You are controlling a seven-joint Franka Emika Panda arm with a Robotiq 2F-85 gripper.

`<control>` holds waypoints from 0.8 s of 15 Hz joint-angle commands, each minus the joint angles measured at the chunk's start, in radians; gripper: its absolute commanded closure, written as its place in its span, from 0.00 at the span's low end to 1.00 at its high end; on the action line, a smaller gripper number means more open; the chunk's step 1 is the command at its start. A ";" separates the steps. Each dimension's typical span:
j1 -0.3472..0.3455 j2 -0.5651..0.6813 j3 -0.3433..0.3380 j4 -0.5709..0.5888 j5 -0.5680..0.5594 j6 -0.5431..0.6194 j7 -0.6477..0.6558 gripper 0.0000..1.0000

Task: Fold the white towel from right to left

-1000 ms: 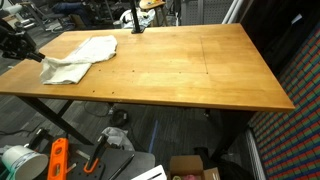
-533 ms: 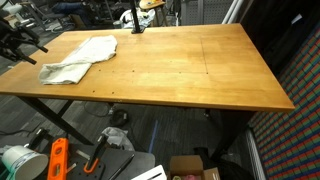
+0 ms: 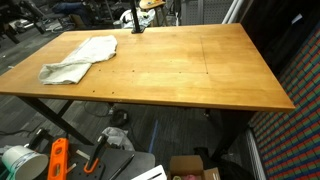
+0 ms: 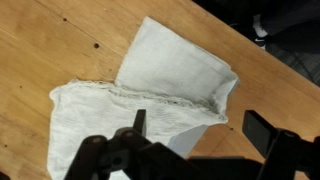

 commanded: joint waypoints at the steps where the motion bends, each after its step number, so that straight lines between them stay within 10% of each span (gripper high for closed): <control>1: -0.074 0.087 -0.074 0.164 0.066 -0.088 -0.052 0.00; 12: -0.197 0.484 -0.171 0.510 0.168 -0.100 -0.009 0.00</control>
